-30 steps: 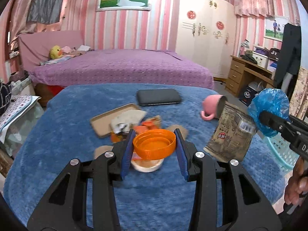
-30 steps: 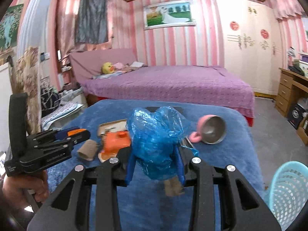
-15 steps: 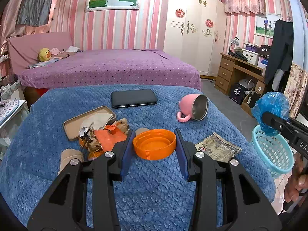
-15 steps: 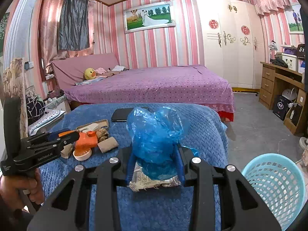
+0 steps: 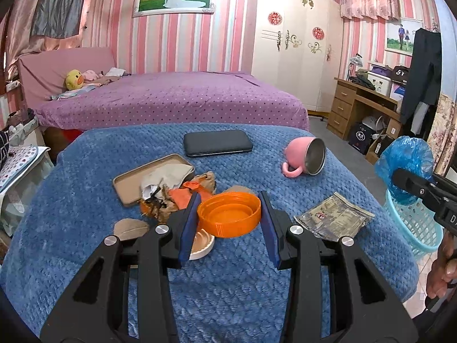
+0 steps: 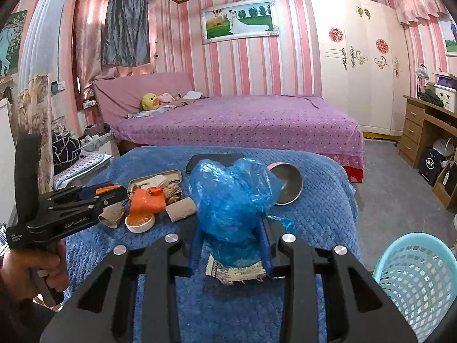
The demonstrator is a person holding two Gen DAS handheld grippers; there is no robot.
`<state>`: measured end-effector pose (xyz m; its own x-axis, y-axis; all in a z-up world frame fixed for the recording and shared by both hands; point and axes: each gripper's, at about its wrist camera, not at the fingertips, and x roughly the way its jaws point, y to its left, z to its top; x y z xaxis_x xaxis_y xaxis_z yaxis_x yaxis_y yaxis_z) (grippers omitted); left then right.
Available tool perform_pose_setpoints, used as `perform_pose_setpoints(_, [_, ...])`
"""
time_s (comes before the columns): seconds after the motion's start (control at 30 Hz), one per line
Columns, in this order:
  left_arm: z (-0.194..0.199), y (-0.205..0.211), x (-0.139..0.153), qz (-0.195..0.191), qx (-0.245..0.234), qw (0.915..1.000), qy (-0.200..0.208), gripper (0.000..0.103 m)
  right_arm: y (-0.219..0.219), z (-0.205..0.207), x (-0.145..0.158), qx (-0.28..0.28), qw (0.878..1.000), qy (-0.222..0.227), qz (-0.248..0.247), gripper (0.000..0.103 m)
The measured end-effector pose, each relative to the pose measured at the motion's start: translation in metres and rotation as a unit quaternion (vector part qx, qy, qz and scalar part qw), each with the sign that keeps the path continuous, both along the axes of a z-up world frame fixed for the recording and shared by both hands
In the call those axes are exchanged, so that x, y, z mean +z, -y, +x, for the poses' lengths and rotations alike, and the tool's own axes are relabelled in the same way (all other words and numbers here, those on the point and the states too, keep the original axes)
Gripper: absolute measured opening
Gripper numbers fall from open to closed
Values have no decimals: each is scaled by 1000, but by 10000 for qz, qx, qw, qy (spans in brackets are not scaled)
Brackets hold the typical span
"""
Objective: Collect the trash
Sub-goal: 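Lift the orange cap with the left gripper while the right gripper carries the blue bag toward the basket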
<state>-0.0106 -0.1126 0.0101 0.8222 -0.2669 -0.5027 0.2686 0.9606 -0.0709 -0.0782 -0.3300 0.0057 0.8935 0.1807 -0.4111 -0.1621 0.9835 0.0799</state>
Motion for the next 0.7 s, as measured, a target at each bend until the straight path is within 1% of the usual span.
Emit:
perform_pose_setpoints(0.17, [0, -3, 2, -54, 36, 10000, 21, 40, 2, 0, 0, -56, 10000, 17, 1, 32])
perform_pose_setpoints(0.27, [-1, 1, 1, -32, -7, 10000, 25, 40, 6, -2, 1, -96, 9999, 35, 5, 32])
perform_pose_setpoints(0.4, [-3, 4, 4, -95, -41, 9999, 76, 40, 12, -2, 0, -167, 9999, 34, 9, 32])
perform_pose_setpoints(0.7, [-5, 10, 6, -116, -129, 9998, 115, 40, 12, -2, 1, -229, 9997, 49, 3, 32])
